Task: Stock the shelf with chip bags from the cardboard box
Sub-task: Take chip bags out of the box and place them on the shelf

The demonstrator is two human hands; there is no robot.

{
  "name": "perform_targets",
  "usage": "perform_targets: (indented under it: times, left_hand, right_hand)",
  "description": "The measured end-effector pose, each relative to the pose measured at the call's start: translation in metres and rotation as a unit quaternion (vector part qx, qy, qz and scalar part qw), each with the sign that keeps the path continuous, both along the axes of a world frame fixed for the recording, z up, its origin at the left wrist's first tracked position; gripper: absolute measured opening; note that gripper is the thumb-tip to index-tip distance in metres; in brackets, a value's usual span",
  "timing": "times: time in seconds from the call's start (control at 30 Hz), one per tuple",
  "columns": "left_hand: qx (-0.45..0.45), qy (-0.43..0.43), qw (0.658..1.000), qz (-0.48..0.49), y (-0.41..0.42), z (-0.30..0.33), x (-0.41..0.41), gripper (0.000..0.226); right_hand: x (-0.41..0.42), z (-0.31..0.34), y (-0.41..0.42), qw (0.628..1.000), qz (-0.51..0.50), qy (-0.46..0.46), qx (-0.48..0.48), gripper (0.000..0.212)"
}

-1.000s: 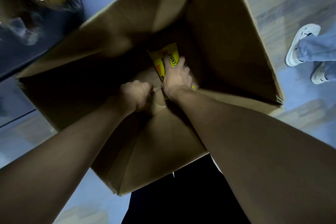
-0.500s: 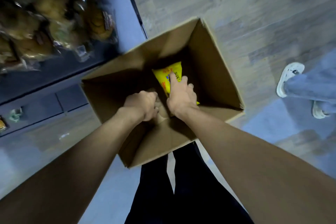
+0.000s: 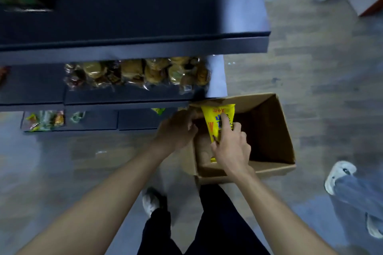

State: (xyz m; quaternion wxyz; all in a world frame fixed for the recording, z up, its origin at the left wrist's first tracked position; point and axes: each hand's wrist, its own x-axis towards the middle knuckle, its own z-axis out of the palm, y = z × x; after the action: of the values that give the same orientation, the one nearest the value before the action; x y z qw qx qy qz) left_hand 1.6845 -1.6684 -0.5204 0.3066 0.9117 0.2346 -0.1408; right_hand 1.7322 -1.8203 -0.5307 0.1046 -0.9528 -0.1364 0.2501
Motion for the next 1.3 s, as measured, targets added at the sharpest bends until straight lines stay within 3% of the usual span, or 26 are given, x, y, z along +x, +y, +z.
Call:
perform_targets:
  times: [0.13,0.23,0.47,0.57,0.77,1.03,1.17,1.3]
  left_hand:
    - [0.020,-0.011,0.998,0.051,0.060,0.044,-0.065,0.024]
    - [0.043,-0.063,0.993,0.086,0.107,0.085,-0.122,0.022]
    - [0.175,-0.207,0.954,0.127,0.207,0.215,-0.214,0.011]
    - [0.211,-0.264,0.931,0.140,0.236,0.264,-0.232,0.017]
    - [0.248,-0.354,0.893,0.129,0.268,0.342,-0.240,0.018]
    - [0.291,-0.410,0.856,0.117,0.291,0.401,-0.216,0.031]
    - [0.316,-0.443,0.830,0.125,0.303,0.422,-0.190,0.049]
    - [0.312,-0.439,0.831,0.136,0.326,0.429,-0.165,0.076]
  right_hand:
    - [-0.048,0.049,0.037,0.999,0.018,-0.038,0.001,0.075]
    - [-0.097,0.091,0.080,0.997,0.060,-0.048,0.014,0.080]
    - [-0.181,0.216,0.197,0.963,0.119,-0.168,0.175,0.083]
    - [-0.194,0.272,0.226,0.933,0.128,-0.231,0.242,0.083]
    - [-0.191,0.367,0.258,0.873,0.127,-0.350,0.316,0.079]
    - [-0.153,0.437,0.291,0.837,0.100,-0.412,0.346,0.073]
    - [-0.124,0.462,0.319,0.822,0.088,-0.439,0.352,0.074]
    - [-0.097,0.474,0.347,0.815,0.073,-0.456,0.350,0.073]
